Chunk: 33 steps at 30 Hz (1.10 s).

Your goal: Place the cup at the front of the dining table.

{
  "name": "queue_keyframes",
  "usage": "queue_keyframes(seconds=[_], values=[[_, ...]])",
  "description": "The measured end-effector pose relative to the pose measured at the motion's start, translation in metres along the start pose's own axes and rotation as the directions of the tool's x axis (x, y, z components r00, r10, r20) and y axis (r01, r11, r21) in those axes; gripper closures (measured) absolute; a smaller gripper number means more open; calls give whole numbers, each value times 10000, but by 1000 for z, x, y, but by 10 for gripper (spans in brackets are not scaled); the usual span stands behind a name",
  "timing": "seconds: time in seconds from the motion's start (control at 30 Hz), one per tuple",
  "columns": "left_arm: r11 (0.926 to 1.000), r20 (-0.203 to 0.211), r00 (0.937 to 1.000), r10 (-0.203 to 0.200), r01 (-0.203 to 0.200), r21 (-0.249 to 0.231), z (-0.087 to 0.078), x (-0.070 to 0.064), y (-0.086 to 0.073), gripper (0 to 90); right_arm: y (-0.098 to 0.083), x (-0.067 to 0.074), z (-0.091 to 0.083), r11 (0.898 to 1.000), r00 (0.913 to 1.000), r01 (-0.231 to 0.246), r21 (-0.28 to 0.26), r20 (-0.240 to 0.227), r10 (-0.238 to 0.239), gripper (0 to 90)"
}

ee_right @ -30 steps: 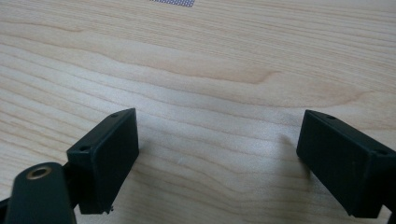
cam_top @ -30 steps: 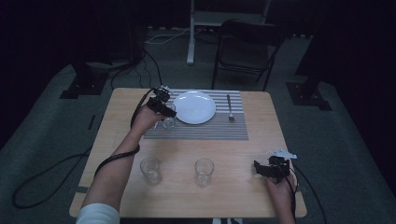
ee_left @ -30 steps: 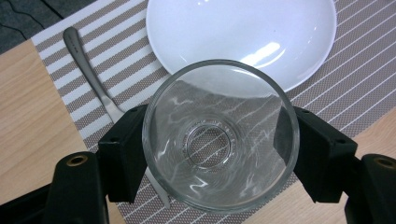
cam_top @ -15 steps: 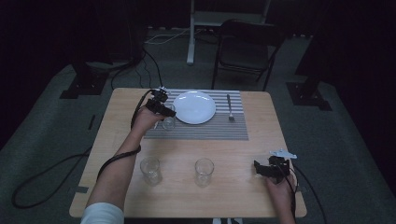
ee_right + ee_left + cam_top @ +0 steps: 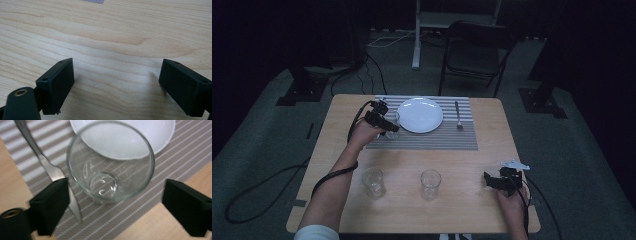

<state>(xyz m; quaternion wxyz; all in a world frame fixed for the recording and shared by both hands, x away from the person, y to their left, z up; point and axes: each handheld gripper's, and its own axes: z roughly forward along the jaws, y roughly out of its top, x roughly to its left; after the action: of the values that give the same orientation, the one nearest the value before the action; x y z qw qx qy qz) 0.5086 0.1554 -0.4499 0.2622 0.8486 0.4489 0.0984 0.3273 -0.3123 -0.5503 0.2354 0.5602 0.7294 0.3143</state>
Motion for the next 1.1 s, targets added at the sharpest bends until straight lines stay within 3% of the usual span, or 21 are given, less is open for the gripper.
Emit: queue_keyframes(seconds=[0.07, 0.27, 0.33, 0.5, 0.7, 1.1], values=[[9999, 65, 10000, 41, -41, 103, 0, 0, -4, 27, 0, 0, 0, 10000, 10000, -2, 1, 0, 2, 126], [9998, -23, 9999, 101, -101, 176, -4, 1, -16, 21, 0, 0, 0, 10000, 10000, 0, 1, -1, 0, 127], [9997, 206, 9996, 201, -204, 129, -6, 2, -21, 38, 0, 0, 0, 10000, 10000, -2, 0, 0, 2, 127], [9985, 146, 9984, 550, -549, -67, -10, 0, -29, 49, 0, 0, 0, 10000, 10000, -2, 2, -1, 2, 126], [9949, -342, 9962, 802, -821, -582, -16, -2, -42, 49, 0, 0, 0, 10000, 10000, -1, 0, 1, 1, 126], [9960, -193, 9980, 596, -608, -650, -25, 3, -71, 49, 0, 0, 0, 10000, 10000, 4, -3, 0, -4, 126]])
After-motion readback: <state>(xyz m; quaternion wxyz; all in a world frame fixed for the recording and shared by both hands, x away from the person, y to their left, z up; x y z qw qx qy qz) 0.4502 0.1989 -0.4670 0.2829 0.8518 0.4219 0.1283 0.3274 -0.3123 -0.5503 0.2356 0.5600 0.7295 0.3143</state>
